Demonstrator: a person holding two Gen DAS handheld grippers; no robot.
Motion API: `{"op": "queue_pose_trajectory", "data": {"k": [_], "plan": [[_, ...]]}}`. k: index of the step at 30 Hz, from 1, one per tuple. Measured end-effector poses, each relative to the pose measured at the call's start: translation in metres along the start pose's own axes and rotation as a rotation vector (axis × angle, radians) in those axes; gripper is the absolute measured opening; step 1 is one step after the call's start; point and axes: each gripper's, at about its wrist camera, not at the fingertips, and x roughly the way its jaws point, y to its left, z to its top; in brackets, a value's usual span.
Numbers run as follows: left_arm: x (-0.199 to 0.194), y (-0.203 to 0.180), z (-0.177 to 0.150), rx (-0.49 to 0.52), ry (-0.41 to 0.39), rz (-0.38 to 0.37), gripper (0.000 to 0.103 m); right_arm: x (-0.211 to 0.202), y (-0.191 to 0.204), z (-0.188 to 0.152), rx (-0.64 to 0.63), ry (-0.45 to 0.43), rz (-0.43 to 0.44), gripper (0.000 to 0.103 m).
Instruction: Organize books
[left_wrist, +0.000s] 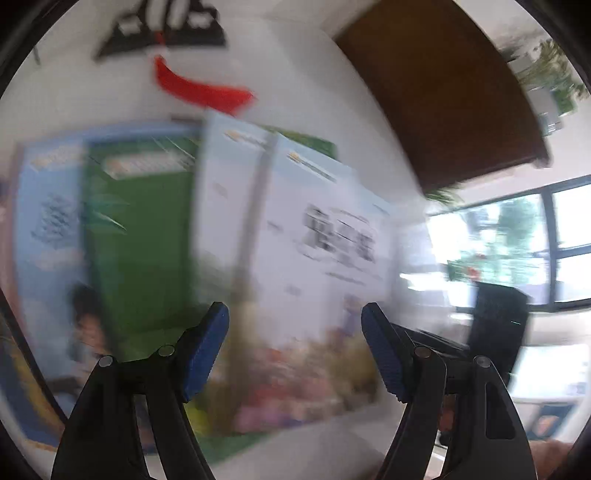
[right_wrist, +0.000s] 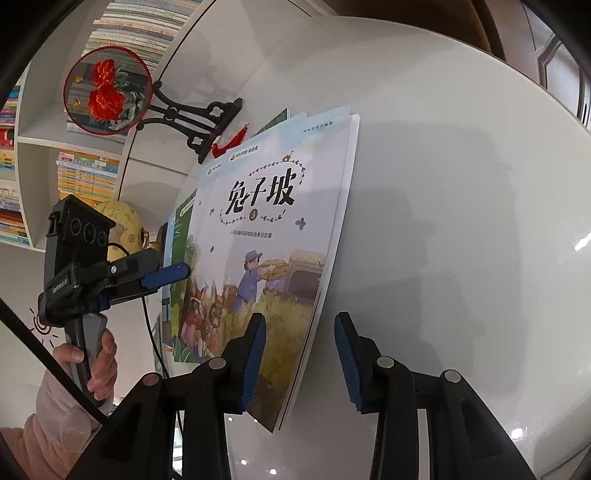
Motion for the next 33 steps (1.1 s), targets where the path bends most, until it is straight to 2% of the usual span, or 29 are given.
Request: {"op": "queue_pose_trajectory", "data": {"k": [3, 6, 8, 10, 12, 14, 16, 19, 20, 22, 24, 26, 28, 30, 32, 33], "plan": [[0.003, 0.008, 0.001, -0.009, 0.027, -0.077, 0.078, 0.0, 0.0, 0.001, 0.0, 0.0, 0.005, 0.038], [0.007, 0.0, -0.003, 0.059, 0.048, -0.107, 0.086, 0.003, 0.0, 0.002, 0.002, 0.01, 0.03, 0.038], [0.011, -0.011, -0.008, 0.132, 0.06, -0.083, 0.086, 0.008, -0.001, 0.002, 0.006, 0.026, 0.062, 0.041], [0.014, -0.017, -0.013, 0.17, 0.086, -0.089, 0.086, 0.006, 0.001, 0.001, -0.001, 0.007, 0.074, 0.048], [0.018, -0.014, -0.017, 0.144, 0.135, -0.16, 0.071, 0.001, 0.001, 0.0, -0.031, -0.034, 0.051, 0.05], [0.019, -0.012, -0.025, 0.135, 0.153, -0.197, 0.07, -0.009, -0.002, 0.001, -0.045, -0.102, 0.019, 0.055], [0.016, -0.011, -0.031, 0.119, 0.139, -0.245, 0.07, -0.013, -0.007, 0.005, -0.045, -0.103, 0.02, 0.055], [0.009, -0.002, -0.034, 0.04, 0.074, -0.405, 0.07, -0.017, -0.013, 0.011, -0.044, -0.088, 0.04, 0.055], [0.007, 0.001, -0.034, 0.016, 0.048, -0.42, 0.07, -0.019, -0.015, 0.011, -0.049, -0.093, 0.043, 0.054], [0.008, 0.006, -0.032, -0.033, 0.024, -0.439, 0.07, -0.021, -0.022, 0.011, -0.03, -0.089, 0.074, 0.051], [0.006, 0.009, -0.03, -0.078, -0.003, -0.524, 0.07, -0.024, -0.029, 0.007, 0.004, -0.095, 0.118, 0.05], [0.005, 0.007, -0.027, -0.087, -0.02, -0.59, 0.07, -0.029, -0.036, 0.001, 0.035, -0.121, 0.178, 0.043], [0.012, -0.003, -0.026, -0.046, -0.002, -0.549, 0.07, -0.031, -0.042, -0.003, 0.072, -0.138, 0.224, 0.038], [0.034, -0.01, -0.023, -0.022, 0.069, -0.471, 0.07, -0.027, -0.049, -0.006, 0.108, -0.127, 0.244, 0.031], [0.05, -0.01, -0.021, -0.012, 0.13, -0.427, 0.07, -0.023, -0.052, -0.008, 0.126, -0.126, 0.262, 0.028], [0.056, -0.013, -0.021, 0.005, 0.139, -0.393, 0.061, -0.021, -0.051, -0.007, 0.125, -0.12, 0.261, 0.028]]}}
